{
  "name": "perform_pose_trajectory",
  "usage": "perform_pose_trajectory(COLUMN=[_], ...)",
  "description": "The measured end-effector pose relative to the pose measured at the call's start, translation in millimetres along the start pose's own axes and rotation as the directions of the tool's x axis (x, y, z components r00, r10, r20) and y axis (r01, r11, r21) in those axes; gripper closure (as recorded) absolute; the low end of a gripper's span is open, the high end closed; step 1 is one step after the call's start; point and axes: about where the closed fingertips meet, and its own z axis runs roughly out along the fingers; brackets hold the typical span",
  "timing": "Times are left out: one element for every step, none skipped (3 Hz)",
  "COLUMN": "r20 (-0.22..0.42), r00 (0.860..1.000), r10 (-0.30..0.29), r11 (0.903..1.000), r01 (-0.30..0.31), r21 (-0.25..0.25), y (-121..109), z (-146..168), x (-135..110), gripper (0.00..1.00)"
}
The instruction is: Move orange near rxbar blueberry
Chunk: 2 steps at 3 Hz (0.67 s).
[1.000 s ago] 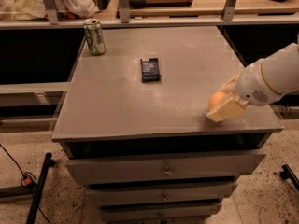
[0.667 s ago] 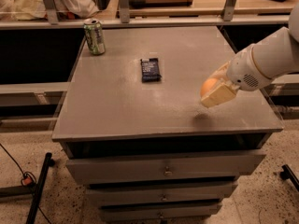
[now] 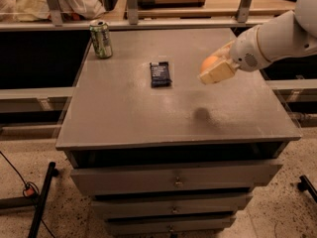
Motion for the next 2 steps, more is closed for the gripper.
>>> perform_pose_trajectory(r20=[0.072, 0.084], r00=[0.997, 0.996], r10=[-0.018, -0.039], r11=[0.9998, 0.9992], r01=[0.018, 0.038], r21=[0.008, 0.016], y=[-14.3, -22.1], z=[37.2, 69.8], x=[-18.2, -32.4], gripper=[1.0, 1.0])
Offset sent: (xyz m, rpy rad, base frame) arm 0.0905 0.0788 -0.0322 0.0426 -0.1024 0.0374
